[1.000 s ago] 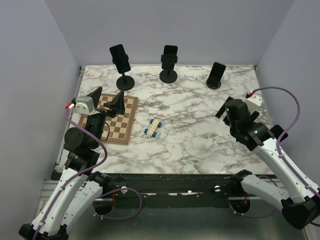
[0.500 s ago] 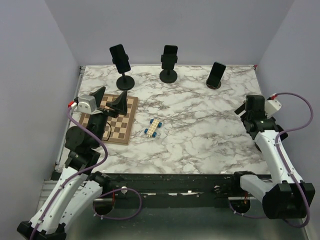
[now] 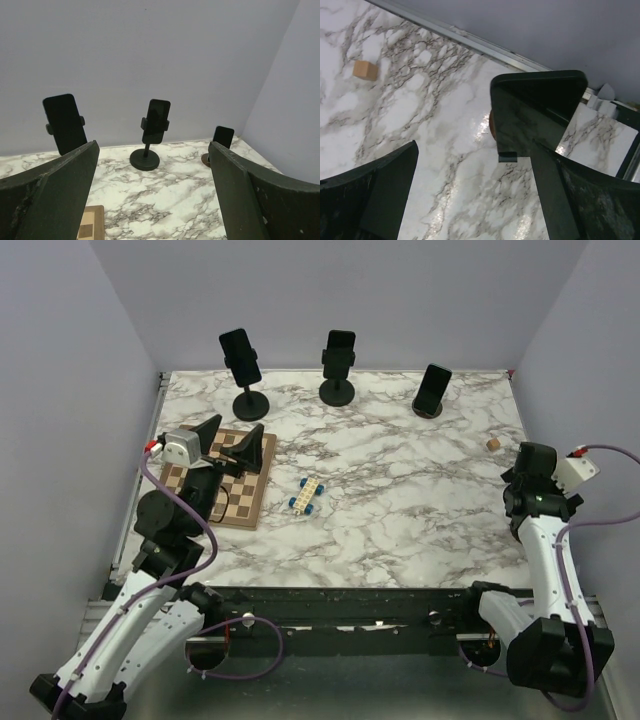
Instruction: Remove the phone from the phone stand
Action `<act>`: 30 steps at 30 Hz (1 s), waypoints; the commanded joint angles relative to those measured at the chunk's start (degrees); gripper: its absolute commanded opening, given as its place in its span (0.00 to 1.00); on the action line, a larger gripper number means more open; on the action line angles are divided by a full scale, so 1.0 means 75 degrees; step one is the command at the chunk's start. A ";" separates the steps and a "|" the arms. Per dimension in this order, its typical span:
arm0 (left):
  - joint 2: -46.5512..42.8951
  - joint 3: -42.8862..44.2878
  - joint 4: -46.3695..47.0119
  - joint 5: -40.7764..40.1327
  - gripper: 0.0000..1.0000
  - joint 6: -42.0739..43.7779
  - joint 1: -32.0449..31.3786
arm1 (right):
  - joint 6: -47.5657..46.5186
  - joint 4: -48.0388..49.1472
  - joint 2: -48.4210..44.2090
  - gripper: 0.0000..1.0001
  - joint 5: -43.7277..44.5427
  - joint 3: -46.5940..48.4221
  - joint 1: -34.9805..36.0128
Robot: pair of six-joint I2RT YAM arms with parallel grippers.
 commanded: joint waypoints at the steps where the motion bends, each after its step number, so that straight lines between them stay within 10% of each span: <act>1: 0.0093 0.0133 -0.0004 -0.0229 0.99 -0.0001 -0.0199 | -0.0622 0.0754 -0.0448 1.00 0.0642 -0.0438 -0.0224; 30: 0.0039 0.0051 0.0124 -0.0639 0.99 0.0486 -0.0875 | -0.2507 0.2174 -0.0576 1.00 0.1179 -0.1129 -0.0853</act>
